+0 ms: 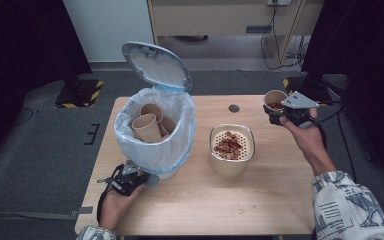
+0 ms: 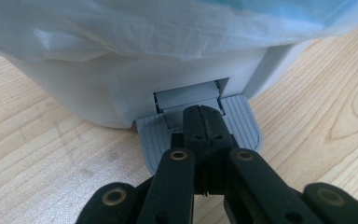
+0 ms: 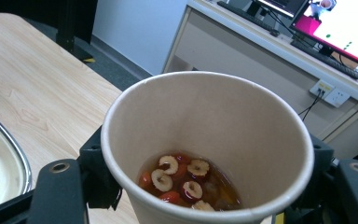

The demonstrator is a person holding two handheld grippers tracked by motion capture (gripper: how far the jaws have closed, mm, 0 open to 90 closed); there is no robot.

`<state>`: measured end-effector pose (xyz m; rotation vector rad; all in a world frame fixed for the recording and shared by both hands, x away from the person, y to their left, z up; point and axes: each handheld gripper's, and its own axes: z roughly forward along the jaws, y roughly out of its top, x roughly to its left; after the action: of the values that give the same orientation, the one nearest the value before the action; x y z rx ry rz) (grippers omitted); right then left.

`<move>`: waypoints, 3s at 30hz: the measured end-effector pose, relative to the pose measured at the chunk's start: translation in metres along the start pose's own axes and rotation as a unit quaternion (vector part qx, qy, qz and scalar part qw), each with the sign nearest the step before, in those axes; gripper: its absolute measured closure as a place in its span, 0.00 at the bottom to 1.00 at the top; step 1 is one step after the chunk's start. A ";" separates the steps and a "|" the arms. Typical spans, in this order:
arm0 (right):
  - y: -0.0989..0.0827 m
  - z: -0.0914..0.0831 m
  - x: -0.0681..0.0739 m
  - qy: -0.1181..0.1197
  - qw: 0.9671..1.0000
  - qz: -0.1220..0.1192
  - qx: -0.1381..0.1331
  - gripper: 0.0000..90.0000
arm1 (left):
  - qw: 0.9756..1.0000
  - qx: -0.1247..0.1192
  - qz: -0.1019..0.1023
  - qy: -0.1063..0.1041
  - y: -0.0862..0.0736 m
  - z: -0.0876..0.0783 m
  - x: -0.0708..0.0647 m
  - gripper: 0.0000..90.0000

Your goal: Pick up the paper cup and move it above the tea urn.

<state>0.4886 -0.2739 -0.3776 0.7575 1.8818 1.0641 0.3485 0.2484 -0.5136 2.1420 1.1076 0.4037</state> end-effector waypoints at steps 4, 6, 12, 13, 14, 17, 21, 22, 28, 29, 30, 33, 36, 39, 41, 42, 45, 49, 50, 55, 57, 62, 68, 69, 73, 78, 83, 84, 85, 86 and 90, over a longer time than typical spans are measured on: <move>0.005 0.004 0.000 0.005 1.000 -0.014 -0.005 0.32 | 1.000 0.000 0.000 0.000 0.000 0.000 0.000 1.00; 0.007 0.006 0.000 0.007 1.000 -0.022 -0.011 0.32 | 1.000 0.001 0.003 0.002 0.000 0.000 0.000 1.00; 0.014 0.009 0.001 0.013 0.999 -0.042 -0.027 0.32 | 1.000 -0.001 -0.003 -0.001 0.001 0.001 0.001 1.00; 0.015 0.010 0.002 0.013 0.998 -0.045 -0.031 0.32 | 1.000 -0.001 -0.003 -0.001 0.001 0.001 0.001 1.00; 0.016 0.010 0.003 0.014 0.998 -0.047 -0.032 0.32 | 1.000 -0.001 -0.003 -0.002 0.001 0.001 0.001 1.00; 0.017 0.013 0.004 0.015 0.998 -0.056 -0.034 0.32 | 1.000 -0.002 -0.004 -0.002 0.001 0.001 0.001 1.00; 0.019 0.014 0.006 0.016 0.997 -0.068 -0.036 0.32 | 1.000 -0.002 -0.003 -0.002 0.001 0.001 0.001 1.00; 0.020 0.014 0.007 0.015 0.997 -0.069 -0.037 0.31 | 1.000 -0.002 -0.003 -0.002 0.001 0.001 0.001 1.00; 0.021 0.013 0.011 0.006 0.995 -0.095 -0.041 0.31 | 1.000 -0.002 -0.003 -0.002 0.001 0.001 0.001 1.00; 0.021 0.013 0.012 0.006 0.994 -0.101 -0.043 0.31 | 1.000 -0.001 -0.003 -0.002 0.001 0.001 0.001 1.00; 0.021 0.013 0.013 0.008 0.994 -0.104 -0.042 0.31 | 1.000 -0.002 -0.003 -0.002 0.001 0.001 0.001 1.00; 0.021 0.013 0.015 0.013 0.992 -0.117 -0.045 0.31 | 1.000 -0.002 -0.004 -0.002 0.001 0.001 0.001 1.00; 0.022 0.015 0.018 0.018 0.990 -0.129 -0.046 0.31 | 1.000 -0.002 -0.003 -0.002 0.001 0.001 0.001 1.00; 0.022 0.015 0.021 0.023 0.988 -0.142 -0.046 0.31 | 1.000 -0.002 -0.004 -0.002 0.001 0.001 0.001 1.00; 0.022 0.016 0.023 0.025 0.987 -0.154 -0.045 0.31 | 1.000 -0.002 -0.003 -0.002 0.001 0.001 0.001 1.00; 0.022 0.016 0.024 0.029 0.986 -0.158 -0.043 0.31 | 1.000 -0.002 -0.003 -0.002 0.001 0.001 0.001 1.00; 0.022 0.016 0.026 0.032 0.984 -0.168 -0.039 0.31 | 1.000 -0.002 -0.003 -0.002 0.001 0.001 0.001 1.00; 0.022 0.017 0.027 0.030 0.984 -0.169 -0.037 0.31 | 1.000 -0.002 -0.004 -0.002 0.001 0.001 0.001 1.00; 0.022 0.018 0.030 0.036 0.983 -0.174 -0.037 0.31 | 1.000 -0.002 -0.004 -0.002 0.001 0.001 0.001 1.00; 0.023 0.020 0.038 0.050 0.980 -0.187 -0.035 0.30 | 1.000 -0.001 -0.004 -0.002 0.001 0.001 0.001 1.00; 0.023 0.020 0.039 0.051 0.980 -0.188 -0.035 0.30 | 1.000 -0.002 -0.003 -0.002 0.001 0.001 0.001 1.00; 0.022 0.020 0.039 0.051 0.979 -0.195 -0.031 0.30 | 1.000 -0.001 -0.003 -0.002 0.001 0.001 0.001 1.00; 0.022 0.020 0.041 0.054 0.977 -0.202 -0.033 0.30 | 1.000 -0.001 -0.003 -0.002 0.001 0.001 0.001 1.00; 0.022 0.020 0.041 0.054 0.977 -0.204 -0.033 0.30 | 1.000 -0.001 -0.003 -0.002 0.001 0.001 0.001 1.00; 0.022 0.019 0.041 0.053 0.976 -0.207 -0.032 0.30 | 1.000 -0.001 -0.003 -0.002 0.001 0.001 0.001 1.00; 0.024 0.018 0.041 0.052 0.975 -0.212 -0.036 0.30 | 1.000 -0.001 -0.003 -0.002 0.001 0.001 0.001 1.00; 0.026 0.017 0.043 0.051 0.973 -0.222 -0.040 0.30 | 1.000 -0.001 -0.004 -0.002 0.001 0.001 0.001 1.00; 0.027 0.016 0.044 0.052 0.972 -0.224 -0.041 0.30 | 1.000 -0.001 -0.003 -0.002 0.001 0.001 0.001 1.00; 0.028 0.016 0.044 0.052 0.972 -0.225 -0.042 0.30 | 1.000 -0.001 -0.003 -0.002 0.001 0.001 0.001 1.00; 0.028 0.016 0.044 0.052 0.972 -0.225 -0.043 0.30 | 1.000 -0.001 -0.003 -0.002 0.001 0.001 0.001 1.00; 0.031 0.015 0.045 0.051 0.971 -0.230 -0.043 0.30 | 1.000 -0.001 -0.003 -0.002 0.001 0.001 0.001 1.00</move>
<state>0.4834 -0.2178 -0.3716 0.1978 1.9543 0.8907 0.3503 0.2487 -0.5139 2.1361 1.1109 0.3975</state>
